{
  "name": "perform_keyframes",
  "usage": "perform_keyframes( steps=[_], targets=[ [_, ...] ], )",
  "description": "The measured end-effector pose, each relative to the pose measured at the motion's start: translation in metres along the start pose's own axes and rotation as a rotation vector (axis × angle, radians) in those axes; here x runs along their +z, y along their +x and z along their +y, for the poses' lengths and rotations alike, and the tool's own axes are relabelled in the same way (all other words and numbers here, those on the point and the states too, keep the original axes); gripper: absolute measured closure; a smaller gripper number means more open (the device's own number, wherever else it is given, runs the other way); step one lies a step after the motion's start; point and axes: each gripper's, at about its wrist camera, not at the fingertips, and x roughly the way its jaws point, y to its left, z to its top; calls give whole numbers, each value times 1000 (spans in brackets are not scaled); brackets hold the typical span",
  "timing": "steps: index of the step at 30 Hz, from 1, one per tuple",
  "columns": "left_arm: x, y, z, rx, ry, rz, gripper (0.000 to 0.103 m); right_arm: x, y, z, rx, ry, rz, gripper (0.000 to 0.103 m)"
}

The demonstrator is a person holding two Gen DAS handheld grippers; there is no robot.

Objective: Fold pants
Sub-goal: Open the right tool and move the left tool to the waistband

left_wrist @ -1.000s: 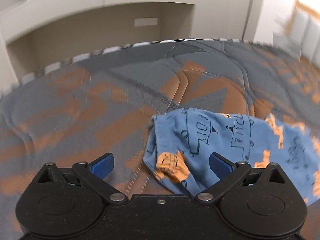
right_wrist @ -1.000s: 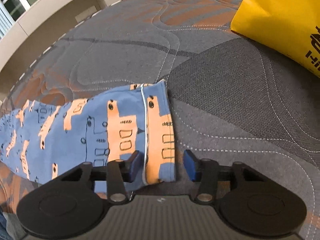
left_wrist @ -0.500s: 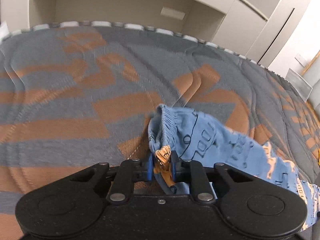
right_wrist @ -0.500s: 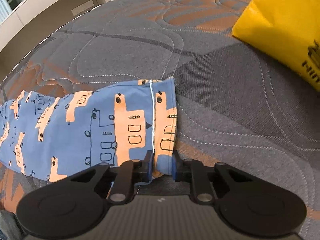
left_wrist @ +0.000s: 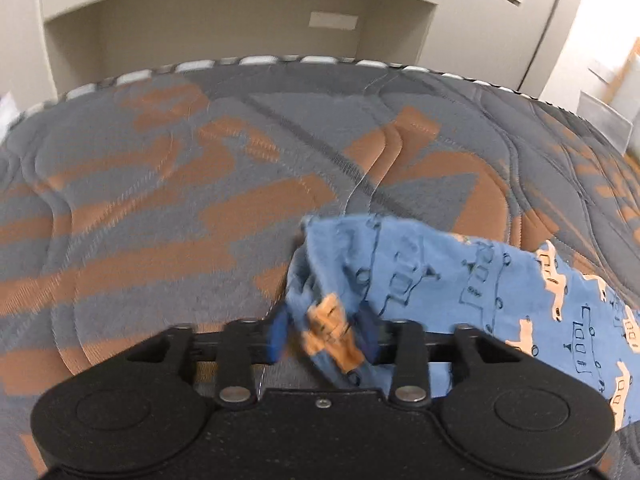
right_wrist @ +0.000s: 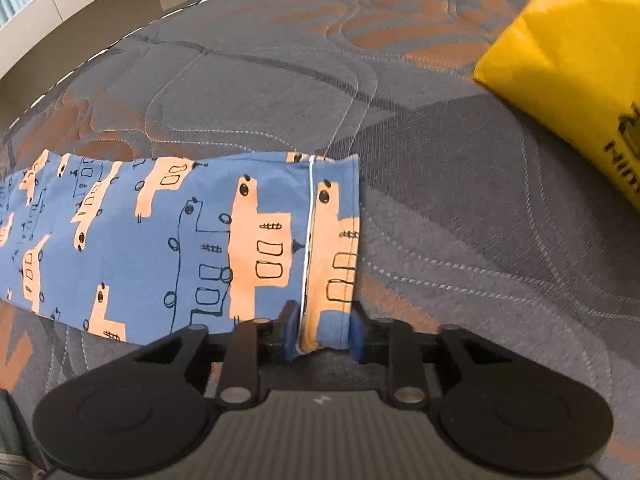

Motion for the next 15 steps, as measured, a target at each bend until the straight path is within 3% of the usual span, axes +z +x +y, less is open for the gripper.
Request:
perform_keyframes(
  steps=[2, 6, 9, 11, 15],
  targets=[
    [6, -12, -13, 34, 41, -56, 20, 1, -9, 8, -48, -31, -34, 47],
    [16, -30, -71, 47, 200, -175, 10, 9, -25, 51, -85, -169, -159, 30],
    [20, -31, -123, 6, 247, -205, 2, 28, -19, 92, 29, -244, -208, 24],
    [20, -22, -157, -5, 242, -175, 1, 44, -12, 120, 113, -284, -243, 13],
    [13, 11, -192, -22, 132, -94, 1, 67, 8, 164, 214, -365, -325, 8]
  ],
)
